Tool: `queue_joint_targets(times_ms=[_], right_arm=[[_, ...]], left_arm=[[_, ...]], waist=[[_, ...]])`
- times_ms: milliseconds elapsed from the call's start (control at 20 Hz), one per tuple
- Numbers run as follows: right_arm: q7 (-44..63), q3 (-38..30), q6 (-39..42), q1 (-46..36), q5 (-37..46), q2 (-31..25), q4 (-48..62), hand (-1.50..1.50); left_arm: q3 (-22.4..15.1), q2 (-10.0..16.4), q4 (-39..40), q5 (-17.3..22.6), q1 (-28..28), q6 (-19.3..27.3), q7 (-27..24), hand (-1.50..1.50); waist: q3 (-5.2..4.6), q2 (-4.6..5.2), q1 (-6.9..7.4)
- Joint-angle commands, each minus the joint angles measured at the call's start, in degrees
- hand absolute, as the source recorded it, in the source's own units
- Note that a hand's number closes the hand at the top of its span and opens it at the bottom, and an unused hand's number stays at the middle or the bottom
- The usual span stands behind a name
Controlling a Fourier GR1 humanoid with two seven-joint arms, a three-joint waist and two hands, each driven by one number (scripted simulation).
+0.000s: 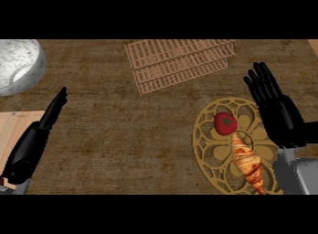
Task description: Pick the croissant from the placemat and place it in the tiered shelf
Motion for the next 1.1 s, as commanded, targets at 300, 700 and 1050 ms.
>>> queue_joint_targets(times_ms=[300, 700, 1050], right_arm=[[0.13, -7.26, -1.71, 3.05, 27.54, -30.2, -2.34, 1.5], [-7.44, -12.57, 4.73, 20.23, 23.16, -31.76, -9.41, -1.5], [0.87, -12.29, 13.9, 28.53, 22.42, -34.71, -25.64, -1.5]], left_arm=[[3.93, -7.75, 8.87, 12.09, 7.5, 2.13, 10.92, 0.0], [7.82, -11.44, 16.82, 19.46, 3.08, -3.03, 16.09, 0.0], [8.51, -12.36, 18.11, 18.25, 3.0, -4.38, 15.07, 0.0]], waist=[[-3.55, -0.49, -6.33], [-1.39, -1.24, -2.91], [-1.41, -1.23, -2.11]])
